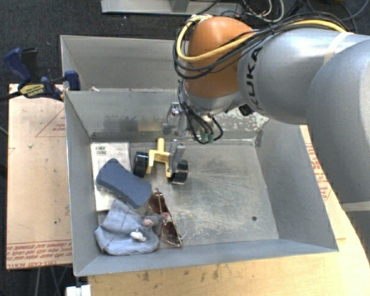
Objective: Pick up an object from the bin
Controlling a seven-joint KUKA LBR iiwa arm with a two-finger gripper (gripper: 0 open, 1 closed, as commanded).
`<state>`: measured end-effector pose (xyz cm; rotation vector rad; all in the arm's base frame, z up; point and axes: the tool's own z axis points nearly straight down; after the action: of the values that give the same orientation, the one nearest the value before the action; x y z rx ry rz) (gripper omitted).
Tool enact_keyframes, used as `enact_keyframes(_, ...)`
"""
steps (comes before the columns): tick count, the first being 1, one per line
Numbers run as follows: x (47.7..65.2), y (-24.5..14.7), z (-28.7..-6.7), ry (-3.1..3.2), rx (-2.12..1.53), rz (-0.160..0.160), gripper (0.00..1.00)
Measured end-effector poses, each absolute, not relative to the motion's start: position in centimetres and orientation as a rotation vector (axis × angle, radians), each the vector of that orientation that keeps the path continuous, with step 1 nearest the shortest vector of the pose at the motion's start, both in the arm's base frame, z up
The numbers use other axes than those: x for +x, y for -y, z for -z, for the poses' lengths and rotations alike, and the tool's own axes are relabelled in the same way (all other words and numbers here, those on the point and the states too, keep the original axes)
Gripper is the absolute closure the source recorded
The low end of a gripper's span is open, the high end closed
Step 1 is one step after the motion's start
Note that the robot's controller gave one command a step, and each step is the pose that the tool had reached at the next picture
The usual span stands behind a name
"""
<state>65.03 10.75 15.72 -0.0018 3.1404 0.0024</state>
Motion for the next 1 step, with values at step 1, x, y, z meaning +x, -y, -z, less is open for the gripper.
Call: enact_keyframes(1, 62.01, -10.5, -10.25, -3.13, -0.038, -0.004, 0.0)
